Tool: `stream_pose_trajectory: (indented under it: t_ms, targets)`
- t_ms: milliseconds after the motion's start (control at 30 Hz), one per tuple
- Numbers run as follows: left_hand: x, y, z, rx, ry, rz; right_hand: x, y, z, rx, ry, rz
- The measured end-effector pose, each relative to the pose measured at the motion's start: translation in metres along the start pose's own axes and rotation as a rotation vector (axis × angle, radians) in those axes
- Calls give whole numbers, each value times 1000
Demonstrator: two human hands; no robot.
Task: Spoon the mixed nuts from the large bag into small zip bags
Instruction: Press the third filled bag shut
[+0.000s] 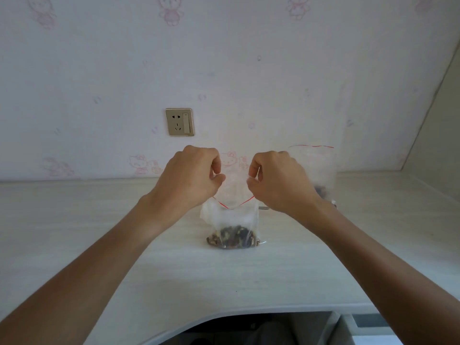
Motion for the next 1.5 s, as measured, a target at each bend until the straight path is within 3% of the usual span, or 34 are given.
stream_pose_trajectory:
  t_ms: [167,367,600,767,1100,1367,1500]
  targets:
    - [8,-16,-8,126,61,-115,5,-13,4,-81,-201,-90]
    - [17,-22,-19,157,199,-86,7,-19,23,-248,-410,-221]
    - [7,-24,-8,23,84,-167,0,-20,14,-198,-404,-269]
    - [-3,-30,9,-39,330,-357,-2,-26,12,-182,-393,-245]
    - [-6,-32,4,-189,313,-109,1,-30,21,-143,-290,-238]
    - [10,-27,-16,-209,348,-283,4,-22,40,-253,-640,-384]
    - [23,-28,-33,-147,305,-385,10,-16,46,-189,-725,-395]
Point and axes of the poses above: each hand's wrist, its own y-axis away from the middle knuckle, its own x-axis out of the back of the hand, z = x × y, the point moved 3 cm from there along -y, towards the middle knuckle, and after that the axes turned 5 degrees about x, right-handed, at the moved point
